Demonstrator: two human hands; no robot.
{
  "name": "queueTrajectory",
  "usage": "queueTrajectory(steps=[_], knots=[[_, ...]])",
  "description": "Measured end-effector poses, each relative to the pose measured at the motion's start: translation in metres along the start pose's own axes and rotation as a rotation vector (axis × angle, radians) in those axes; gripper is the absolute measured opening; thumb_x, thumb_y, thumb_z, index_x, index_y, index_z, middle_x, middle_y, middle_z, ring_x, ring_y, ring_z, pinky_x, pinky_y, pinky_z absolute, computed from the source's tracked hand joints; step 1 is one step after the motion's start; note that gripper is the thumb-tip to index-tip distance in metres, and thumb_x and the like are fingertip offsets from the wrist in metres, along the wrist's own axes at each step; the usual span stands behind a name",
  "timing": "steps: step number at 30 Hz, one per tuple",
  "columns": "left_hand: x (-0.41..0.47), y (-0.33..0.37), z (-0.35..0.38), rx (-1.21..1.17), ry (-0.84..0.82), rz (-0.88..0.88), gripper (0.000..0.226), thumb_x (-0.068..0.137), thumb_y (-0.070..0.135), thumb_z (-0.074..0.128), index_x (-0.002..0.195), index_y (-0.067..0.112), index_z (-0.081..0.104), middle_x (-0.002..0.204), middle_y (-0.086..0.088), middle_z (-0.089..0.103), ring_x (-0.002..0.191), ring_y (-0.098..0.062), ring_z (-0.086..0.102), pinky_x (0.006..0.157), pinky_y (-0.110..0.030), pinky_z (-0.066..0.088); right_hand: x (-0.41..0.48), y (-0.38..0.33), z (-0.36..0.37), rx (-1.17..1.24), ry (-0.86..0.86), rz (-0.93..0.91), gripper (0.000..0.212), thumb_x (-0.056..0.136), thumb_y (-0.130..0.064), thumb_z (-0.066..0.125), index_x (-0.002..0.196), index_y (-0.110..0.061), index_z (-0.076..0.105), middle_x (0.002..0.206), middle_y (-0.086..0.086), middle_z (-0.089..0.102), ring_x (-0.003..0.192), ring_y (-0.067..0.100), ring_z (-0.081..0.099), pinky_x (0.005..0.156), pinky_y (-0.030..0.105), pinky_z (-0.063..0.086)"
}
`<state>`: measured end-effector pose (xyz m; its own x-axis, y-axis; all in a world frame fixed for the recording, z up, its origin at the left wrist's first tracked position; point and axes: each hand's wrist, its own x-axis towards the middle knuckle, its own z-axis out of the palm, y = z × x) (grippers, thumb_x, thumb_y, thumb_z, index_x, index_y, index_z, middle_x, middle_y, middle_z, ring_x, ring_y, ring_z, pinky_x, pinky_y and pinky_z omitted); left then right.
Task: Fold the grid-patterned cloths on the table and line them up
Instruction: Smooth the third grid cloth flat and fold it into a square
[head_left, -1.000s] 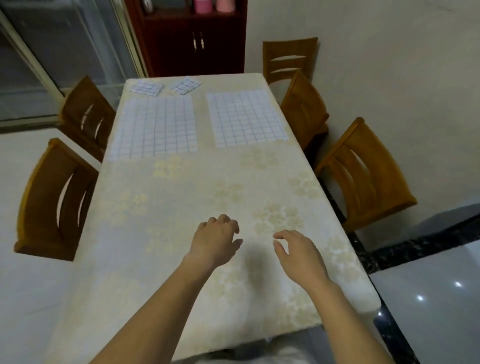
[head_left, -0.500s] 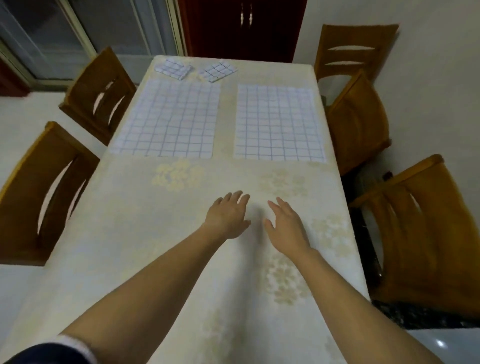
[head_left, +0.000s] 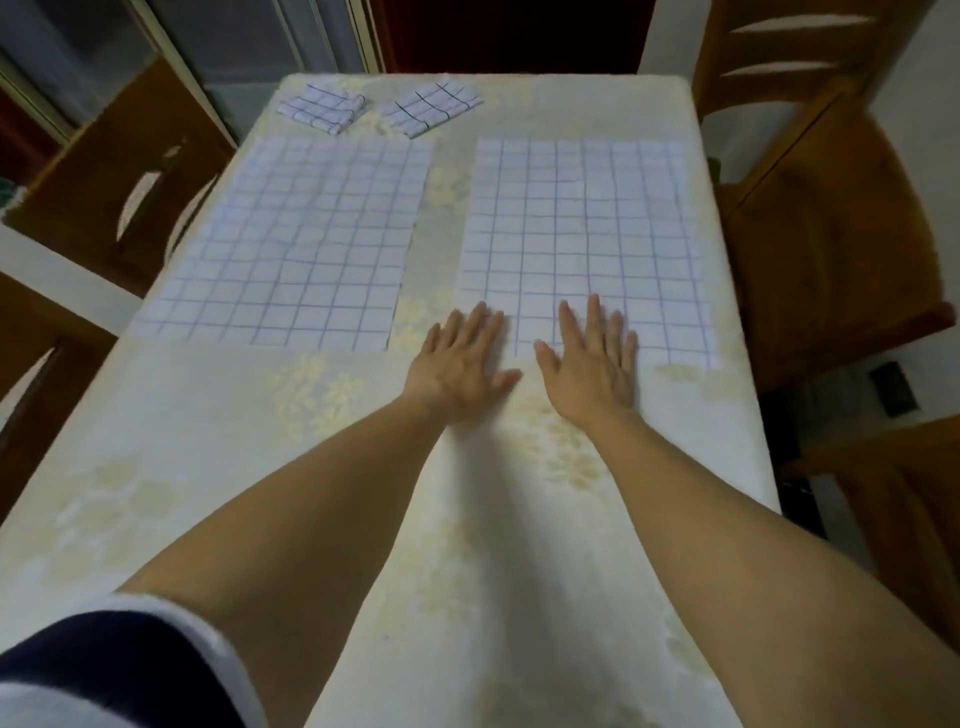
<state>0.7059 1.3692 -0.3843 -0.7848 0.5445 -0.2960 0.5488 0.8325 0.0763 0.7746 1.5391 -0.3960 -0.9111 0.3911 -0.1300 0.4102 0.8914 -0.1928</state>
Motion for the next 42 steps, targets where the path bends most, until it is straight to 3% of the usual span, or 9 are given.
queueTrajectory(steps=[5, 19, 23, 26, 28, 31, 34, 37, 42], knots=[[-0.002, -0.009, 0.028, -0.017, 0.174, -0.001, 0.072, 0.098, 0.071, 0.002, 0.160, 0.036, -0.011, 0.166, 0.010, -0.020, 0.154, -0.015, -0.021, 0.126, -0.044, -0.007, 0.001, 0.007, 0.020, -0.065, 0.029, 0.028, 0.073, 0.095, -0.067, 0.003, 0.158, -0.031, -0.005, 0.166, 0.004, -0.012, 0.152, 0.028, -0.015, 0.121, 0.051, -0.011], [-0.170, -0.021, 0.049, -0.063, 0.010, 0.028, 0.069, 0.101, 0.065, 0.009, 0.162, 0.034, -0.003, 0.169, 0.010, -0.011, 0.156, -0.018, -0.014, 0.125, -0.043, -0.011, -0.176, -0.035, 0.023, -0.033, -0.136, 0.061, 0.073, 0.096, -0.067, 0.007, 0.157, -0.031, -0.013, 0.164, 0.003, -0.022, 0.151, 0.028, -0.020, 0.122, 0.048, -0.010], [-0.262, -0.038, 0.063, -0.173, 0.216, 0.132, 0.054, 0.101, 0.045, 0.035, 0.148, 0.019, 0.044, 0.150, -0.005, 0.047, 0.141, -0.030, 0.041, 0.122, -0.047, 0.025, -0.279, -0.061, 0.031, -0.059, -0.174, 0.077, 0.071, 0.096, -0.067, 0.003, 0.157, -0.032, -0.012, 0.165, 0.003, -0.017, 0.152, 0.028, -0.015, 0.122, 0.051, -0.005], [-0.324, -0.042, 0.075, -0.286, 0.501, 0.213, 0.038, 0.096, 0.031, 0.053, 0.129, 0.011, 0.057, 0.122, -0.011, 0.059, 0.112, -0.029, 0.053, 0.105, -0.045, 0.045, -0.360, -0.088, 0.045, -0.073, -0.200, 0.099, 0.071, 0.096, -0.066, 0.005, 0.158, -0.032, -0.002, 0.166, 0.003, -0.008, 0.153, 0.030, -0.007, 0.121, 0.054, -0.003], [-0.354, -0.044, 0.076, -0.289, 0.456, 0.272, 0.041, 0.099, 0.031, 0.052, 0.136, 0.014, 0.053, 0.133, -0.012, 0.055, 0.122, -0.030, 0.052, 0.111, -0.045, 0.042, -0.406, -0.111, 0.052, -0.081, -0.230, 0.105, 0.070, 0.097, -0.065, 0.007, 0.158, -0.031, 0.008, 0.166, 0.003, 0.001, 0.153, 0.030, 0.000, 0.120, 0.055, 0.001], [-0.380, -0.051, 0.080, -0.265, 0.224, 0.258, 0.060, 0.102, 0.036, 0.050, 0.156, 0.021, 0.028, 0.164, -0.011, 0.023, 0.151, -0.034, 0.024, 0.126, -0.046, 0.017, -0.455, -0.142, 0.058, -0.071, -0.256, 0.131, 0.076, 0.092, -0.066, -0.004, 0.159, -0.031, 0.006, 0.166, 0.000, -0.002, 0.153, 0.028, -0.004, 0.121, 0.053, -0.004], [-0.396, -0.062, 0.080, -0.469, 0.175, 0.011, 0.086, 0.096, 0.047, 0.061, 0.160, 0.021, 0.010, 0.169, -0.011, 0.007, 0.154, -0.033, 0.014, 0.126, -0.044, 0.017, -0.490, -0.157, 0.056, -0.032, -0.308, 0.153, 0.071, 0.095, -0.065, 0.000, 0.158, -0.034, -0.001, 0.166, -0.006, -0.011, 0.153, 0.023, -0.011, 0.122, 0.049, -0.007], [-0.389, -0.073, 0.072, -0.765, 0.053, -0.224, 0.111, 0.085, 0.053, 0.074, 0.161, 0.013, 0.004, 0.165, -0.010, 0.025, 0.152, -0.033, 0.022, 0.123, -0.042, 0.023, -0.515, -0.158, 0.046, 0.025, -0.372, 0.152, 0.063, 0.101, -0.059, 0.013, 0.158, -0.033, 0.003, 0.166, -0.005, -0.009, 0.153, 0.020, -0.008, 0.124, 0.045, -0.003], [-0.338, -0.073, 0.051, -1.015, 0.023, -0.212, 0.114, 0.077, 0.031, 0.088, 0.161, 0.019, 0.010, 0.156, -0.012, 0.042, 0.142, -0.038, 0.040, 0.115, -0.048, 0.037, -0.527, -0.146, 0.030, 0.093, -0.345, 0.216, 0.061, 0.103, -0.056, 0.018, 0.158, -0.032, 0.010, 0.167, -0.003, 0.002, 0.153, 0.019, 0.002, 0.124, 0.040, -0.001]])
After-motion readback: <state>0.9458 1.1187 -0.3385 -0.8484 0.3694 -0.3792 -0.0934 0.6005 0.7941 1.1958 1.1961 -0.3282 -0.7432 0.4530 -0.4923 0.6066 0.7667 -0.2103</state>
